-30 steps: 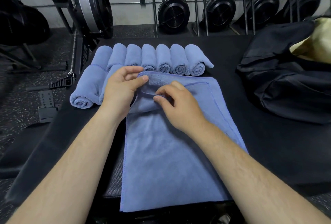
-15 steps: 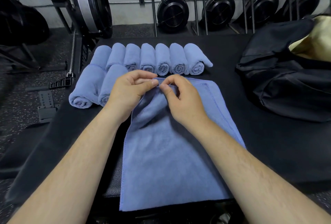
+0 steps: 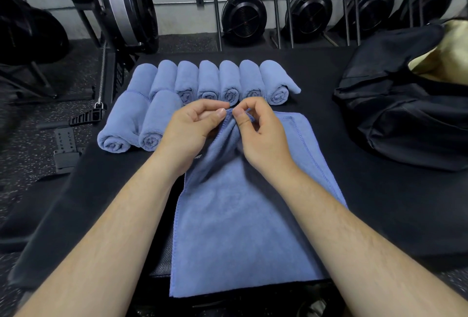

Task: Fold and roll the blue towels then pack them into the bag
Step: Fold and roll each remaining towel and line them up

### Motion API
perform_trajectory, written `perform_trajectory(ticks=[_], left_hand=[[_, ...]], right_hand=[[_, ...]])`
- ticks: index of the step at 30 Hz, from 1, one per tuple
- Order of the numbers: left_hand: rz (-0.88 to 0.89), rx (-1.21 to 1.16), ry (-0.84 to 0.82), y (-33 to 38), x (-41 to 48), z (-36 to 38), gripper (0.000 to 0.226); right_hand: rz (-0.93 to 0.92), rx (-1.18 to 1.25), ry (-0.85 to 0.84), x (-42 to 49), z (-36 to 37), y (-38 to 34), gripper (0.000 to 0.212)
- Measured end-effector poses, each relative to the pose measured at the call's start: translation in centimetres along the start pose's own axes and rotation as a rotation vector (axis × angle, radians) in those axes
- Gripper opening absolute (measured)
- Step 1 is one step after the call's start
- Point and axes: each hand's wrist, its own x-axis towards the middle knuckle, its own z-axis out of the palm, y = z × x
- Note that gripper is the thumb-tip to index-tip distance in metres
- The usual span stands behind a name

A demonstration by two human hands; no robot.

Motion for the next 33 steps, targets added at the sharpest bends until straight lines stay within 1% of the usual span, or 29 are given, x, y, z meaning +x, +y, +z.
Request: perform_trajectory(ticks=[2,5,7,9,11,13,16,19,21,26,28,30,31,33], left_hand=[[-0.008,-0.022,-0.027,0.0,-0.1,0.0,0.017],[0.006,0.012,-0.039,0.2,-0.3,-0.1,0.019],[0.028,0.073,-0.035,0.5,-0.2,-0.4,0.019],[0.052,0.134,-0.056,0.7,0.0,-1.1,0.019],[0.078,0.187,-0.071,0.8,0.1,-1.6,0.022],[0.101,0.256,-0.053,1.0,0.1,-2.0,0.023],[0.115,0.325,0.025,1.3,0.1,-2.4,0.023],[0.113,0.355,0.148,1.2,0.3,-3.1,0.025],[0.109,0.359,0.215,1.1,0.5,-3.4,0.024],[0.08,0.278,0.326,0.7,1.0,-4.4,0.021],[0.064,0.276,0.341,0.6,1.0,-4.4,0.021],[0.041,0.26,0.359,0.5,0.9,-4.0,0.025],[0.033,0.25,0.363,0.4,1.0,-3.7,0.027],[0.022,0.225,0.35,0.4,0.9,-3.1,0.032]], right_hand=[[-0.006,-0.041,0.001,0.0,0.0,0.2,0.005],[-0.026,-0.126,0.0,-0.1,-0.1,0.7,0.007],[-0.096,-0.256,-0.001,0.1,-0.4,0.9,0.023],[-0.183,-0.392,-0.086,0.6,-1.0,0.9,0.032],[-0.217,-0.497,-0.21,1.0,-1.7,0.9,0.031],[-0.201,-0.597,-0.295,1.3,-2.5,1.2,0.026],[-0.215,-0.703,-0.294,1.9,-3.7,1.5,0.021],[-0.182,-0.807,-0.293,2.8,-5.4,1.9,0.027],[-0.145,-0.876,-0.292,3.3,-6.6,2.3,0.025],[0.092,-1.106,-0.357,3.7,-9.0,3.5,0.015],[0.153,-1.121,-0.299,3.8,-9.6,4.0,0.012],[0.168,-1.083,-0.227,4.0,-9.9,4.0,0.02],[0.183,-1.028,-0.219,4.1,-10.0,3.7,0.025],[0.257,-0.767,-0.253,4.2,-9.6,2.8,0.032]])
